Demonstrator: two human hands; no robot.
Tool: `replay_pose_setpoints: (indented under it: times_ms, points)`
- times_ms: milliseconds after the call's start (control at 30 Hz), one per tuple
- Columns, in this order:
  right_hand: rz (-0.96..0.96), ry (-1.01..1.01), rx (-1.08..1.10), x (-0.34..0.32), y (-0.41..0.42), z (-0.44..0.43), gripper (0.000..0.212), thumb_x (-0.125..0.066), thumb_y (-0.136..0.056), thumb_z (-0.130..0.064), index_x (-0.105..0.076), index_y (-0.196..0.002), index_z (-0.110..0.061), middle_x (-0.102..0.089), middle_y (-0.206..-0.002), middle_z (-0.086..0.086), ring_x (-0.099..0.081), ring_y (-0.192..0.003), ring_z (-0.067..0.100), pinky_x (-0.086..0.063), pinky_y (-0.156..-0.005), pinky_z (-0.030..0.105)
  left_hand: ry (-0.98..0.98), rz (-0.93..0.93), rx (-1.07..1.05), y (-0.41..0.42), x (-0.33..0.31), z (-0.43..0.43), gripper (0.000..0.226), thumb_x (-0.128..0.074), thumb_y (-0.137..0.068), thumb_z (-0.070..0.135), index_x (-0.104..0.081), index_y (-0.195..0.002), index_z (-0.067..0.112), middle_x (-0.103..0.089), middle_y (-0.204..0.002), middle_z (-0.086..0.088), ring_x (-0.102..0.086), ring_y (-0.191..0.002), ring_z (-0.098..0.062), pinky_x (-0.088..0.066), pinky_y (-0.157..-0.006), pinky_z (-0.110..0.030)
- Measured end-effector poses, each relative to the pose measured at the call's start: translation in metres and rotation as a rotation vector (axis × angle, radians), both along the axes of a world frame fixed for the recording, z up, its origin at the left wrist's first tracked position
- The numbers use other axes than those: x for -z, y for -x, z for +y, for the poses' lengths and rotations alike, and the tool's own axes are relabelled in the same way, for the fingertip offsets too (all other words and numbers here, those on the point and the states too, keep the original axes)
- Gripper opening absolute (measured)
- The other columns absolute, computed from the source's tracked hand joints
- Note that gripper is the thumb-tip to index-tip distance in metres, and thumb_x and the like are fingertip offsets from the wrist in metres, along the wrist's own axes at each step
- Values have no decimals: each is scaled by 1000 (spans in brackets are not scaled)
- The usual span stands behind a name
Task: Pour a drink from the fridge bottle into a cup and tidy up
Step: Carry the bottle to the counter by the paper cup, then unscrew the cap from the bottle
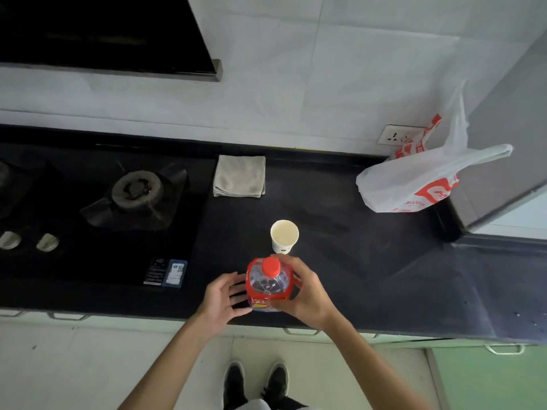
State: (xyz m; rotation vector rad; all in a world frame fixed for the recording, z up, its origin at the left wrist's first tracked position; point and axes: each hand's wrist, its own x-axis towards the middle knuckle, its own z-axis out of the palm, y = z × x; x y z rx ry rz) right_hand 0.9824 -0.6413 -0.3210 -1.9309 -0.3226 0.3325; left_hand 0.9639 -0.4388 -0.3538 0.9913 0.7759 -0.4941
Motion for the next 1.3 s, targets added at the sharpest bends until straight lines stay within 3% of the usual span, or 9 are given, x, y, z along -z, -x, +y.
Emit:
replay_pose_setpoints:
  times_ms: [167,267,467,700,833,933,1000,1133,1300]
  points:
    - [5,7,5,3,-1,0,77,-89,-65,-37,-47,-129,-42,-53,-127,-16,-54,-121,9,-54,-95,29,-40,-58,60,-1,-5,1,29,-42,-98,19,-66,-108,7,-63,-123,-24,-58,-118,-39,-41,-105,-61]
    - [21,37,-21,1,-2,0,79,-89,-67,-32,-42,-130,-46,-50,-130,-16,-52,-122,6,-54,-96,30,-115,-197,222,1,-13,0,40,-56,-78,17,-64,-117,13,-65,-125,-18,-62,-116,-32,-50,-98,-50]
    - [-3,267,-212,-35,-9,-6,115,-83,-66,-54,-1,-146,-57,-14,-150,-20,-30,-138,10,-47,-106,33,-443,-571,676,2,-25,7,74,-80,-77,25,-42,-139,39,-53,-136,18,-50,-128,0,-49,-100,-21]
    - [-564,710,-93,-80,-20,12,86,-67,-82,-58,-15,-145,-31,-58,-124,3,-66,-95,22,-60,-72,38,-775,-742,849,-2,-35,6,94,-84,-73,42,-25,-146,38,-38,-141,22,-44,-130,2,-46,-105,-18]
    - [-660,946,-43,-84,-26,22,64,-49,-86,-70,-52,-114,-13,-70,-85,2,-67,-67,21,-53,-54,29,-812,-741,831,-5,-37,7,100,-82,-75,44,-18,-152,38,-27,-146,24,-37,-132,2,-42,-108,-22]
    - [-520,1037,-80,-93,-24,29,68,-30,-90,-72,-63,-86,-13,-64,-74,1,-61,-63,19,-47,-57,27,-825,-781,821,-10,-44,5,96,-83,-75,41,-21,-149,41,-28,-140,32,-37,-123,17,-37,-98,-4]
    - [-496,1070,-58,-93,-22,34,68,-32,-92,-70,-56,-66,-12,-54,-62,2,-51,-54,19,-33,-51,25,-820,-827,817,-15,-48,0,93,-84,-74,40,-25,-144,46,-31,-136,36,-36,-122,23,-38,-95,-1]
    - [-556,1118,111,-92,-17,47,75,-65,-80,-57,-14,-46,-16,-27,-39,-2,-24,-32,15,-6,-45,18,-816,-859,825,-21,-44,-7,78,-85,-70,48,-41,-134,46,-47,-136,23,-51,-124,0,-48,-103,-24]
    - [-430,1141,-16,-91,-8,55,57,-71,-82,-46,-35,-50,-15,-38,-44,-1,-41,-36,14,-34,-43,20,-804,-869,827,-25,-40,-6,72,-85,-72,39,-47,-133,39,-52,-130,21,-56,-117,-3,-48,-96,-20]
